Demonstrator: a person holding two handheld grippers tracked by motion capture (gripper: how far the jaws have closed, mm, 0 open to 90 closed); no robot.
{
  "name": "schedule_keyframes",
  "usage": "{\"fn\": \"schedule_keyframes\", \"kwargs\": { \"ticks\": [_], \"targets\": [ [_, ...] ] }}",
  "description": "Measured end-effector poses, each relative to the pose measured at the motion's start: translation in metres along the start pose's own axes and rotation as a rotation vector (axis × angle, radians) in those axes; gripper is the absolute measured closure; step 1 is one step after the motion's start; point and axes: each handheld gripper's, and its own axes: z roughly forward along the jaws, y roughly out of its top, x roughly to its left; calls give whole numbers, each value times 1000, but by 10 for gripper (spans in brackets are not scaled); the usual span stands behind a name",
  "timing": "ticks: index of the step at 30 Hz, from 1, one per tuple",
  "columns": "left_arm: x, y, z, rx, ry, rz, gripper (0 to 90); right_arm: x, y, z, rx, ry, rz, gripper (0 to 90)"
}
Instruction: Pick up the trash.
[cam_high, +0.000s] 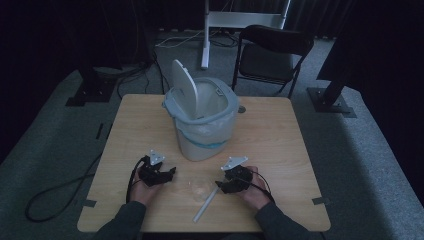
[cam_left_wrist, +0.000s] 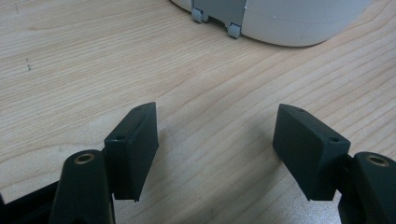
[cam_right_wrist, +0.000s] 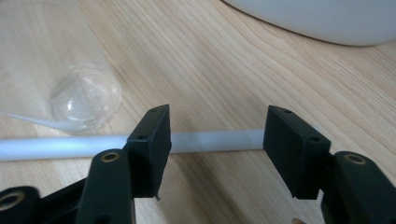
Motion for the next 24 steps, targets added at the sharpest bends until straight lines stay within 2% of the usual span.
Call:
{"fn": "schedule_keyframes", "kwargs": {
  "ticks": [4, 7, 11, 13, 17, 24],
  "targets": [
    [0, 0, 0, 0, 0, 0, 315, 2, 0, 4, 9, 9, -16, 376],
    [0, 0, 0, 0, 0, 0, 315, 3, -1, 7, 24, -11, -23, 374],
    [0, 0, 0, 0, 0, 0, 315, -3, -2, 11, 47, -41, -5, 377],
    [0, 0, 0, 0, 0, 0, 315, -6, -2, 10, 42, -55, 24, 377],
    [0, 0, 0, 0, 0, 0, 315, -3, 0, 7, 21, -51, 28, 373],
    [0, 0, 0, 0, 0, -1, 315, 5, 7, 10, 6, -23, 36, 316]
  ]
}}
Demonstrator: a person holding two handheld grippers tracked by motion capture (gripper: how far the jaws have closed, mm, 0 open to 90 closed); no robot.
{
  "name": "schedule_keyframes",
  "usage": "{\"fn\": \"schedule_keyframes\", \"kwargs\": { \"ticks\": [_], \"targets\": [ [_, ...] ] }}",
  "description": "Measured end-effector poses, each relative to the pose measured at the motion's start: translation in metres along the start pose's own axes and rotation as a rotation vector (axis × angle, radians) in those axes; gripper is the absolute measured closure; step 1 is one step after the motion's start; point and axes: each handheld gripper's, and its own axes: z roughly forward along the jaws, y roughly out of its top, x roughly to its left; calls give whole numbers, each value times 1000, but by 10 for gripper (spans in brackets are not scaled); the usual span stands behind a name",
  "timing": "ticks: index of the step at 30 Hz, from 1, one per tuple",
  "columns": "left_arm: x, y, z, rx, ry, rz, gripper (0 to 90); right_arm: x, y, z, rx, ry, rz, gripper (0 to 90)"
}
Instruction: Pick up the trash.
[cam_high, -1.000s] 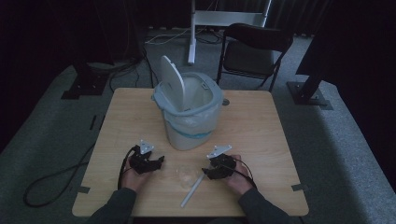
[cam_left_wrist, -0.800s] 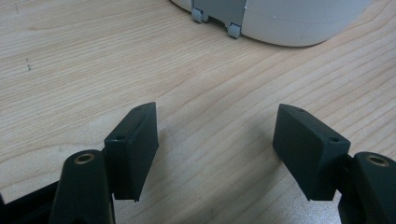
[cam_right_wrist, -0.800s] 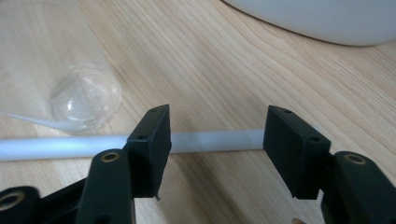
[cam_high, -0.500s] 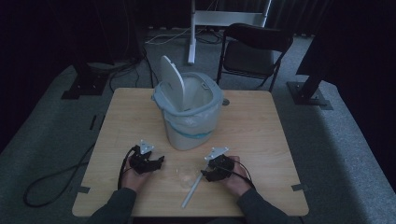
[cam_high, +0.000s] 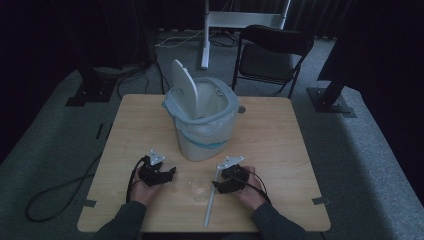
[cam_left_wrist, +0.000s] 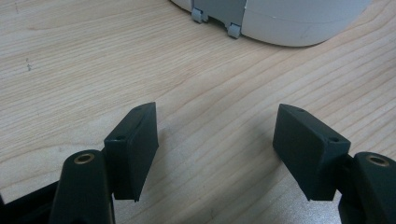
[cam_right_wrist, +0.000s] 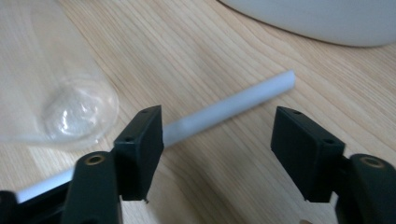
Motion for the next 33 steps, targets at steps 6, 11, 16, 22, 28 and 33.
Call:
{"fn": "schedule_keyframes", "kwargs": {
  "ticks": [6, 11, 16, 22, 28, 33],
  "targets": [
    [0, 0, 0, 0, 0, 1, 314, 4, 4, 4, -2, 11, 5, 293],
    [0, 0, 0, 1, 0, 1, 314, 6, 3, 10, 20, -1, -11, 292],
    [0, 0, 0, 0, 0, 1, 313, 3, 1, 10, 35, -13, -14, 389],
    [0, 0, 0, 0, 0, 1, 314, -11, -3, 9, 45, -33, 20, 487],
    [0, 0, 0, 1, 0, 1, 314, -27, -8, 5, 39, -49, 55, 603],
    [0, 0, 0, 1, 0, 0, 314, -42, -12, 3, 33, -104, 104, 640]
  ]
}}
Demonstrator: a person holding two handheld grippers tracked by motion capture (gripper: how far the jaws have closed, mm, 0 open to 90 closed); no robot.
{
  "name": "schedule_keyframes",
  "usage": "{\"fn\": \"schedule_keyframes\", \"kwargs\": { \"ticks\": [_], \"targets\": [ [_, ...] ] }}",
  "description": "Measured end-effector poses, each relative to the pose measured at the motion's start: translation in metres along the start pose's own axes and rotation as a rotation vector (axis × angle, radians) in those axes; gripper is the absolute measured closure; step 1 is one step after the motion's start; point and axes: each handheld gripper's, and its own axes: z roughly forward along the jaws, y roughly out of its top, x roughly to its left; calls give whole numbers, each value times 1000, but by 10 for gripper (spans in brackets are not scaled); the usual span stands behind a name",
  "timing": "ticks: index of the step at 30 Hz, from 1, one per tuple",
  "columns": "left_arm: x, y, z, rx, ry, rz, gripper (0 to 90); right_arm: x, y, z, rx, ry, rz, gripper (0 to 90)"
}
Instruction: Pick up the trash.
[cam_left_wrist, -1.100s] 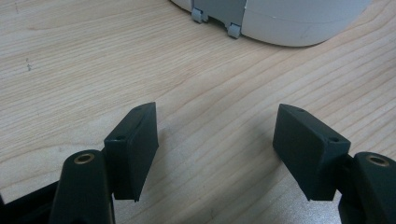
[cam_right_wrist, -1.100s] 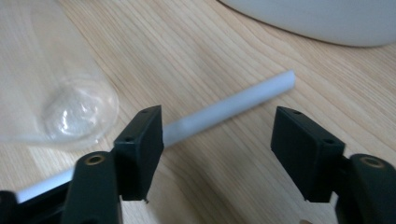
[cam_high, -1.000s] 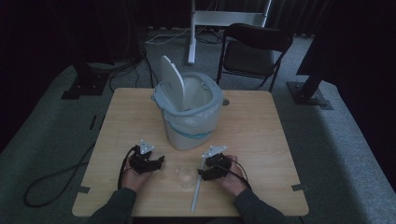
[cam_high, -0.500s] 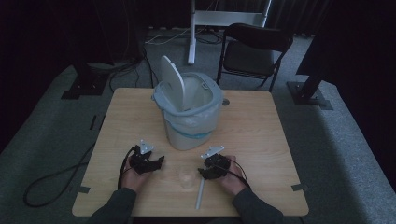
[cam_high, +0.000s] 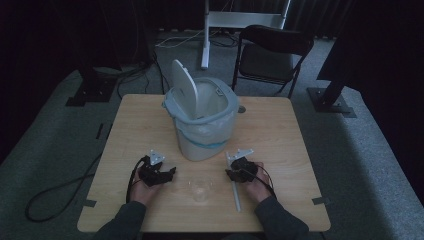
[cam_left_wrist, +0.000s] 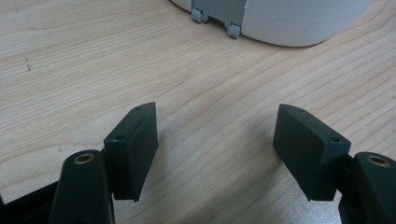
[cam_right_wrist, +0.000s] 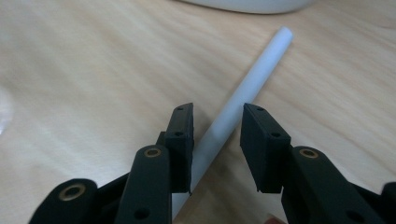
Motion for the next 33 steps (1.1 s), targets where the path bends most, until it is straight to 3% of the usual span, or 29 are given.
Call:
{"fn": "schedule_keyframes", "kwargs": {
  "ticks": [6, 16, 22, 27, 33],
  "targets": [
    [0, 0, 0, 0, 0, 1, 311, -14, -3, -6, -5, -22, 44, 549],
    [0, 0, 0, 0, 0, 2, 311, -6, -22, -28, 31, 23, 54, 461],
    [0, 0, 0, 0, 0, 2, 310, 0, -30, -30, 93, 34, 4, 547],
    [0, 0, 0, 0, 0, 2, 310, -7, -28, -29, 100, 11, 17, 759],
    [0, 0, 0, 1, 0, 2, 310, -19, -24, -25, 90, -29, 57, 760]
  ]
}}
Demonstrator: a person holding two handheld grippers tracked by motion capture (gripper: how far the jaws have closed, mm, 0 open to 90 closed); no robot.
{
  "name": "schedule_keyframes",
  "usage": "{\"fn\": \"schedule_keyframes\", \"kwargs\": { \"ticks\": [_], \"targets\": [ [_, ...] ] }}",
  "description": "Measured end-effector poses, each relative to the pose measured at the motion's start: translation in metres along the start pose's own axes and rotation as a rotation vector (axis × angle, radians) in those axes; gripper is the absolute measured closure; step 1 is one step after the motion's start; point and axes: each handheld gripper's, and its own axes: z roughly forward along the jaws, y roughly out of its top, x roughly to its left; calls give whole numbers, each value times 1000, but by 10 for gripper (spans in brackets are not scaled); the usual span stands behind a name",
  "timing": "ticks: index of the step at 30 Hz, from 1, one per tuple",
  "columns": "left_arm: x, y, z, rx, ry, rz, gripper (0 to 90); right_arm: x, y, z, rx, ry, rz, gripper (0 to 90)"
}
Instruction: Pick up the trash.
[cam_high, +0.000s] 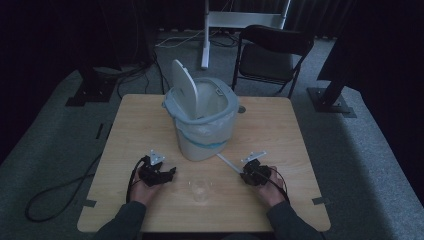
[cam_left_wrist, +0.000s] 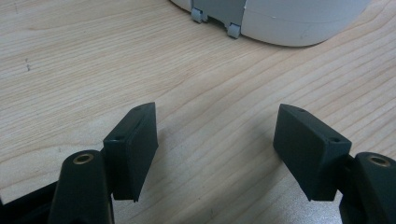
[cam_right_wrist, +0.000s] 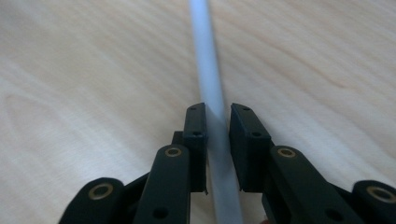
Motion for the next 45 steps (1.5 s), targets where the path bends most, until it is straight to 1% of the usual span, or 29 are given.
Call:
{"fn": "schedule_keyframes", "kwargs": {
  "ticks": [5, 6, 8, 10, 11, 12, 13, 15, 19, 20, 21, 23, 29, 30, 32, 33, 34, 35, 38, 45],
  "targets": [
    [0, 0, 0, -1, 0, 0, 310, -14, 2, 2, -13, -22, 48, 727],
    [0, 0, 0, -1, 0, 0, 310, -15, 1, 1, -14, -20, 55, 683],
    [0, 0, 0, 0, 0, 0, 310, -18, 0, -1, -11, -3, 57, 625],
    [0, 0, 0, 0, 0, 0, 310, -20, -4, -5, -7, 4, 51, 591],
    [0, 0, 0, 0, 0, 0, 310, -20, -4, -5, -7, 4, 51, 591],
    [0, 0, 0, 0, 0, 0, 310, -24, -11, -11, 7, -4, 44, 563],
    [0, 0, 0, 0, 0, 0, 310, -24, -11, -11, 7, -4, 44, 563],
    [0, 0, 0, -1, 0, -2, 310, -30, -19, -18, 24, -7, 50, 562],
    [0, 0, 0, -1, 0, -1, 310, -37, -28, -20, 58, -11, 56, 595],
    [0, 0, 0, -1, 0, -1, 310, -39, -30, -20, 56, -3, 62, 611],
    [0, 0, 0, -1, 0, -1, 309, -40, -31, -21, 55, -5, 65, 634],
    [0, 0, 0, 0, 0, -1, 309, -42, -32, -23, 63, -22, 69, 690],
    [0, 0, 0, -1, 0, -1, 309, -47, -34, -25, 74, -52, 87, 710],
    [0, 0, 0, 0, 0, -1, 309, -48, -34, -25, 75, -61, 99, 713],
    [0, 0, 0, 0, 0, -1, 309, -51, -35, -25, 77, -77, 113, 770],
    [0, 0, 0, 0, 0, -1, 309, -53, -35, -25, 73, -85, 127, 755],
    [0, 0, 0, -1, 0, -1, 309, -55, -35, -25, 69, -85, 137, 770],
    [0, 0, 0, -1, 0, -1, 309, -55, -35, -25, 69, -85, 137, 770],
    [0, 0, 0, -1, 0, -1, 309, -58, -34, -23, 63, -80, 164, 777],
    [0, 0, 0, 0, 0, -1, 309, -59, -30, -21, 66, -82, 174, 783]
  ]
}}
